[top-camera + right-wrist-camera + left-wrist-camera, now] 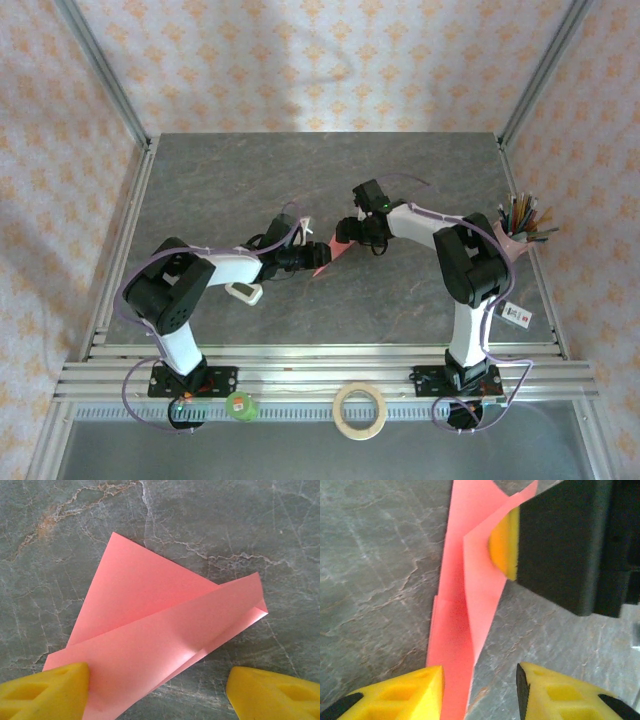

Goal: Fold a paper plane with a square sheet of paper (pick it up from the middle)

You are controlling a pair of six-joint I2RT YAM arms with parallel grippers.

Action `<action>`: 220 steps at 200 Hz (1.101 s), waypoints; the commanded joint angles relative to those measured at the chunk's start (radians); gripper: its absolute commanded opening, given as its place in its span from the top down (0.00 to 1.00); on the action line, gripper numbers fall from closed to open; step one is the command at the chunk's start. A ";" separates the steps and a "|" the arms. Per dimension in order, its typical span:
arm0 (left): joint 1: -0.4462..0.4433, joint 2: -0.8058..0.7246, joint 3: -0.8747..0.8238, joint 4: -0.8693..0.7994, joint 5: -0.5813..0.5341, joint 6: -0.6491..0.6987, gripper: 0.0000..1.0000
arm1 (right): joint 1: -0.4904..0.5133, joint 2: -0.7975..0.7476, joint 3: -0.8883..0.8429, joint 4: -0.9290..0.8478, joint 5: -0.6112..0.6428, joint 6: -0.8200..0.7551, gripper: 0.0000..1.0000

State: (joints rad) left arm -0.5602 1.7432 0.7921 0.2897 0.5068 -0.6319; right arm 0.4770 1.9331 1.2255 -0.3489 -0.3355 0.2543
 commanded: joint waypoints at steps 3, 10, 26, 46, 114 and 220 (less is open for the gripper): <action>-0.003 0.008 0.048 -0.089 -0.054 0.072 0.55 | -0.004 0.122 -0.031 0.036 0.053 0.004 0.24; -0.007 0.012 0.055 -0.098 -0.057 0.079 0.55 | -0.004 0.124 -0.031 0.036 0.052 0.004 0.24; -0.012 0.022 0.065 -0.106 -0.056 0.086 0.55 | -0.005 0.127 -0.028 0.037 0.050 0.007 0.25; -0.013 0.035 0.071 -0.109 -0.054 0.089 0.58 | -0.003 0.132 -0.029 0.037 0.047 0.006 0.25; -0.018 0.076 0.083 -0.128 -0.063 0.101 0.66 | -0.004 0.148 -0.030 0.037 0.050 0.009 0.26; -0.024 0.113 0.079 -0.141 -0.094 0.104 0.76 | -0.004 0.158 -0.042 0.044 0.053 0.017 0.26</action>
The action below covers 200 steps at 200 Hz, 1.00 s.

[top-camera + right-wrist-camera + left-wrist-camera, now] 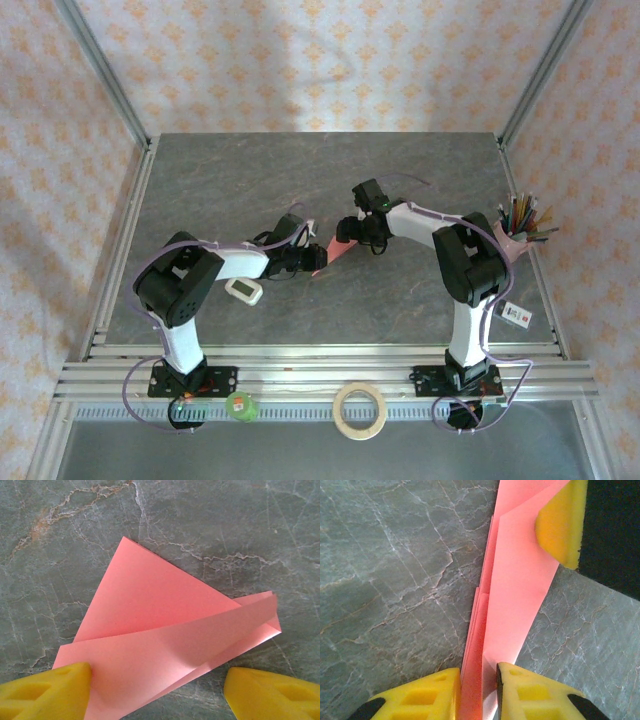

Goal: Fold a paper plane with a square sheet of paper (pick it up from the middle)

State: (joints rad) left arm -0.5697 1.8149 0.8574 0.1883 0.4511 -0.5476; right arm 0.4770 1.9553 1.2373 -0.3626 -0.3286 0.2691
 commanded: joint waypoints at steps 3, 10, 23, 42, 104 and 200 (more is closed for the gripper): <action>-0.015 0.041 0.015 -0.039 -0.038 0.020 0.76 | -0.005 0.136 -0.054 0.058 0.046 0.002 0.26; -0.015 0.041 0.015 -0.039 -0.040 0.020 0.77 | -0.004 0.135 -0.055 0.058 0.047 0.003 0.26; -0.015 0.045 0.014 -0.039 -0.040 0.021 0.77 | -0.004 0.136 -0.056 0.059 0.046 0.005 0.26; -0.015 0.047 0.013 -0.041 -0.042 0.021 0.77 | -0.005 0.135 -0.056 0.060 0.046 0.009 0.27; -0.015 0.057 0.011 -0.046 -0.045 0.026 0.77 | -0.012 -0.104 -0.100 0.103 0.083 0.072 0.27; -0.016 0.064 0.015 -0.048 -0.048 0.029 0.78 | 0.016 -0.312 -0.290 0.363 -0.223 0.198 0.46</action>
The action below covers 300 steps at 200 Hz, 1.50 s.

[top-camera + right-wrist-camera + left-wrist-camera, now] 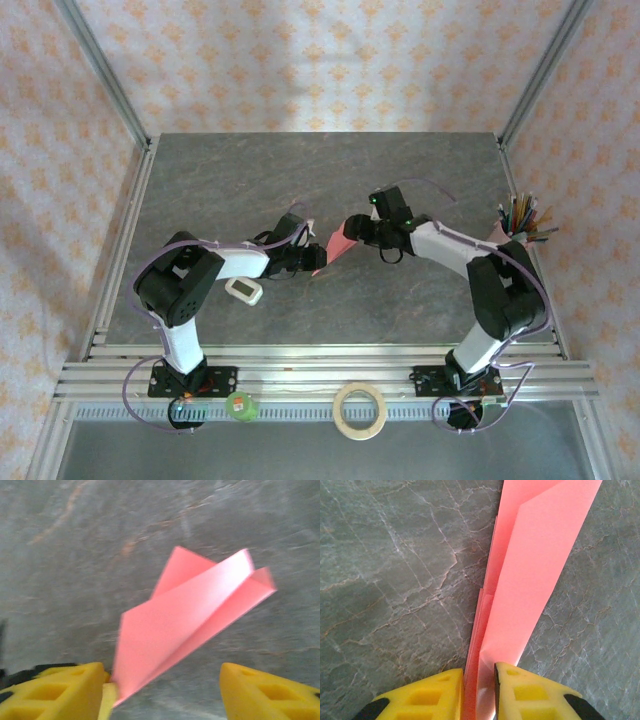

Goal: Fold a paper plane with a square sheet of paper (pick it up from the middle)

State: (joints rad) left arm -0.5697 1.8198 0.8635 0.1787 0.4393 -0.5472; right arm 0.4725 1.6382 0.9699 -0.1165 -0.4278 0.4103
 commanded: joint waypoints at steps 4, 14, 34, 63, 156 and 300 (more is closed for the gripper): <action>-0.016 0.061 0.009 -0.039 -0.037 0.028 0.78 | 0.022 0.011 -0.021 0.128 -0.130 0.065 0.49; -0.016 0.060 0.008 -0.039 -0.038 0.029 0.78 | 0.023 0.031 -0.017 0.150 -0.140 0.084 0.55; -0.016 0.061 0.009 -0.041 -0.039 0.029 0.78 | 0.023 0.072 -0.003 0.183 -0.171 0.103 0.67; -0.016 0.065 0.010 -0.045 -0.039 0.033 0.78 | 0.025 0.132 0.027 0.199 -0.196 0.113 0.74; -0.016 0.070 0.014 -0.053 -0.039 0.034 0.78 | 0.026 0.219 0.078 0.106 -0.074 0.098 0.78; -0.016 0.081 0.007 -0.048 -0.033 0.036 0.81 | 0.025 0.255 0.099 0.078 -0.038 0.074 0.77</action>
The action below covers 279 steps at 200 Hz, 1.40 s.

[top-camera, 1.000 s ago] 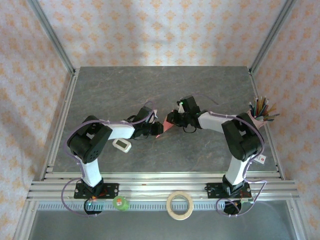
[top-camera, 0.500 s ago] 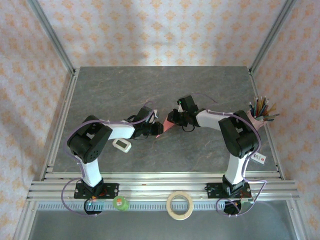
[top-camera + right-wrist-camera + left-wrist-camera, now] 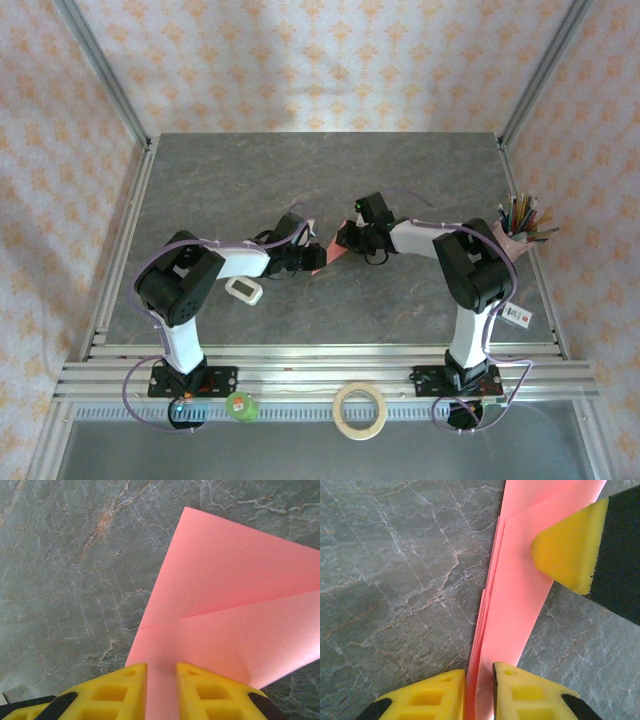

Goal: Fold a paper plane with a square sheet of paper (pick it up from the middle)

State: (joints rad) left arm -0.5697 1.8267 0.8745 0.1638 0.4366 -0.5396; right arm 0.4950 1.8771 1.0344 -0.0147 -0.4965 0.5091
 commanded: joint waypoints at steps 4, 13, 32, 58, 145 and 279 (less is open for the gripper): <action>-0.016 0.074 -0.005 -0.032 -0.030 0.029 0.81 | 0.002 0.016 0.035 -0.024 0.028 -0.027 0.77; -0.016 0.075 -0.005 -0.032 -0.030 0.030 0.81 | 0.002 0.016 0.039 -0.021 0.020 -0.034 0.77; -0.016 0.077 -0.007 -0.031 -0.029 0.030 0.83 | 0.002 0.012 0.041 -0.011 0.001 -0.048 0.77; -0.016 0.077 -0.012 -0.027 -0.027 0.028 0.84 | 0.002 0.009 0.041 0.005 -0.022 -0.057 0.77; -0.018 0.077 -0.020 -0.021 -0.027 0.026 0.87 | 0.003 0.044 0.057 -0.001 -0.036 -0.069 0.77; -0.019 0.077 -0.025 -0.019 -0.029 0.029 0.91 | 0.003 0.093 0.099 -0.078 0.003 -0.095 0.77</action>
State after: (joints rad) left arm -0.5694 1.8301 0.8742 0.1612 0.4282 -0.5224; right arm 0.4950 1.9343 1.1034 -0.0357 -0.5308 0.4393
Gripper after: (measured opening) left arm 0.093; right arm 0.228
